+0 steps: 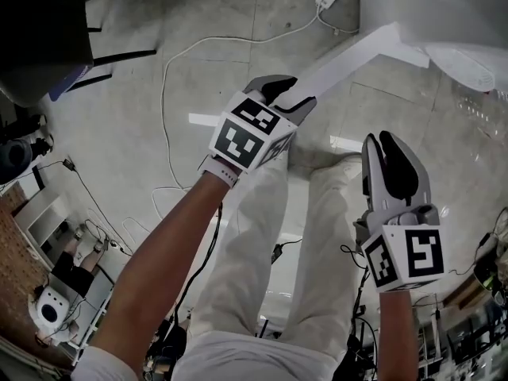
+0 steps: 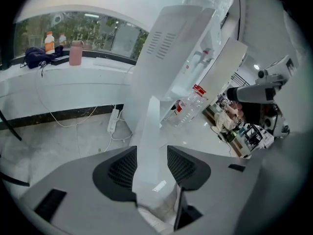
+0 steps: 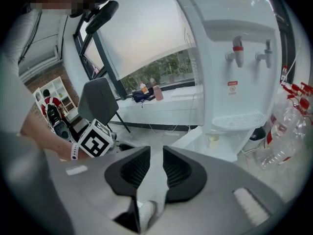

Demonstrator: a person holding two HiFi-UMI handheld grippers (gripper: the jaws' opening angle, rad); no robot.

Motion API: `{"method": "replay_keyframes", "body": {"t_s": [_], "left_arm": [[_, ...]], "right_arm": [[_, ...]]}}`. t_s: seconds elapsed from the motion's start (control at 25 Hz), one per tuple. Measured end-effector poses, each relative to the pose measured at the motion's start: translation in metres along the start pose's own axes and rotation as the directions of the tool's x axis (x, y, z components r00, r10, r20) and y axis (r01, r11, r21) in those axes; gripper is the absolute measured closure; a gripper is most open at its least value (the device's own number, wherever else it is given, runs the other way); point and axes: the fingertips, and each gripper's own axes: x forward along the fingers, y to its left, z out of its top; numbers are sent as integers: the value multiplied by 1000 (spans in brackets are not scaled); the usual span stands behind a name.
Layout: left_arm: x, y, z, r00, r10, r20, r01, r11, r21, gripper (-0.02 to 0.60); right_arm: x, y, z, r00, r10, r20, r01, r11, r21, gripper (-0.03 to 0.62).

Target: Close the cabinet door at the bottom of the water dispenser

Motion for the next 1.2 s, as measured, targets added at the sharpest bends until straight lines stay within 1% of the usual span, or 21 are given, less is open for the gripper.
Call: {"method": "replay_keyframes", "body": {"t_s": [0.2,0.36,0.48,0.6,0.72,0.84,0.92,1.08,1.2], "left_arm": [[16,8,-7,999,8,-41,-8,1000,3,400],[22,12,-12,998,-2,-64,1,1000,-21,400],[22,17,-16,997,10,-72,-12,999,-39,400],[23,20,-21,996,22,-87,-26,999,-44,411],[25,19,-30,994,15,-106,-20,998,-52,421],[26,16,-34,995,19,-100,-25,998,-60,442],[26,15,-35,995,31,-97,-36,998,-50,442],[27,9,-37,993,30,-111,-34,999,-38,443],[29,6,-37,993,38,-115,-44,998,-48,443]], "right_arm": [[-4,-3,-8,1000,-2,-3,2,1000,9,503],[-7,-5,-8,1000,-4,4,4,1000,13,503],[-9,-5,-11,1000,-6,6,6,1000,21,503],[-12,-6,-11,1000,-6,10,6,1000,28,503],[-15,-8,-10,1000,-3,16,3,1000,23,503],[-16,-10,-11,1000,-5,18,5,1000,21,503],[-17,-10,-13,1000,-7,23,6,1000,23,503],[-20,-9,-15,1000,-8,23,7,1000,27,503],[-20,-10,-16,1000,-8,26,7,999,31,503]]}}
